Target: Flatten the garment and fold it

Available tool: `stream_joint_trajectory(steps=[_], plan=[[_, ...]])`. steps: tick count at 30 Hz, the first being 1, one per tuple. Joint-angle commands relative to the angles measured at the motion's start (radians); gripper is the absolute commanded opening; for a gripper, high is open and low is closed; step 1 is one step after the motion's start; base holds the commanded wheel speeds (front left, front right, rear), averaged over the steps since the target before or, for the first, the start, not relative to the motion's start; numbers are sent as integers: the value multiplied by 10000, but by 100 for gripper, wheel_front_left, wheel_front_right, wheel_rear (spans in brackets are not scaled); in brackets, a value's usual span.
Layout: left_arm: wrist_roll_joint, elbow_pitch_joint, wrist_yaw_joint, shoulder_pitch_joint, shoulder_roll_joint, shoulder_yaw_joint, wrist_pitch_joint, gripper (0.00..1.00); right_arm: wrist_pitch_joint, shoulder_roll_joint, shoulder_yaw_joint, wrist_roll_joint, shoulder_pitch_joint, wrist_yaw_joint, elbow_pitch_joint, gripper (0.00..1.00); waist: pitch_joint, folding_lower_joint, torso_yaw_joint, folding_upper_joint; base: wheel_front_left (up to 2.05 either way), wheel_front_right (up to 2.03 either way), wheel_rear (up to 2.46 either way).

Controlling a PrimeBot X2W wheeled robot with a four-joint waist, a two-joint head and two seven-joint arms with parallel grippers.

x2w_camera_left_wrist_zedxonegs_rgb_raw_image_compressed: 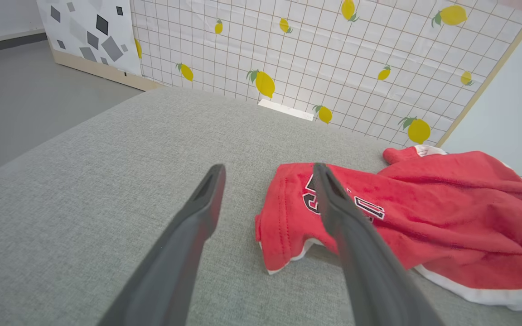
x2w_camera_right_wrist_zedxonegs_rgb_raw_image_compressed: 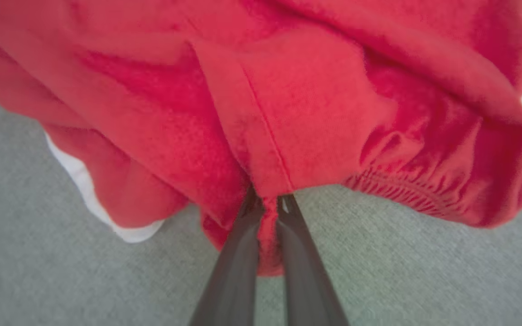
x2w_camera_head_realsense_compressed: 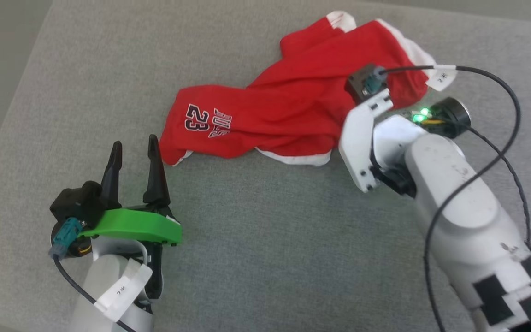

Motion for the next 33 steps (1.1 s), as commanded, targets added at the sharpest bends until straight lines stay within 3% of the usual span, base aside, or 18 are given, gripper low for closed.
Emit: stream_joint_trajectory(steps=[1, 4, 11, 16, 19, 27, 28, 29, 33], plan=[[63, 43, -67, 83, -51, 17, -77, 100, 121, -355, 218, 403, 332, -11, -217, 0, -389, -1, -200, 0, 0, 0, 0], [123, 74, -75, 221, -57, 4, -77, 100, 677, -1332, 622, 1475, 556, -11, -1234, 0, -702, -1, -330, 0, 0, 0, 0], [167, 143, -106, 494, -65, -127, -77, 100, 3601, -4786, 422, 3744, 1074, -11, -4389, 0, -1080, -1, -523, 0, 0, 0, 0], [92, 180, -111, 473, -76, -297, -65, 100, 5306, -6041, -178, 3882, 1342, -11, -5382, 0, -984, -1, -586, 0, 0, 0, 0], [70, 196, -128, 362, -81, -414, -60, 100, 5401, -5802, -378, 3462, 1304, -11, -5195, 0, -815, -1, -548, 0, 0, 0, 0], [39, 390, -212, 28, -92, -739, -53, 100, 4201, -4053, -948, 1949, 1353, -11, -3456, 0, -511, -1, -238, 0, 0, 0, 0], [40, 425, -215, 9, -92, -760, -53, 100, 3946, -3944, -985, 1838, 1352, -11, -3290, 45, -511, -1, -228, 0, 0, 0, 0], [42, 455, -217, -1, -87, -773, -53, 100, 3773, -3892, -1010, 1774, 1351, -11, -3175, 100, -522, -1, -231, 0, 0, 0, 0], [55, 586, -226, 36, -46, -834, -50, 100, 2737, -3637, -1481, 1852, 1332, -11, -3047, 100, -732, -1, -372, 0, 0, 0, 0]])
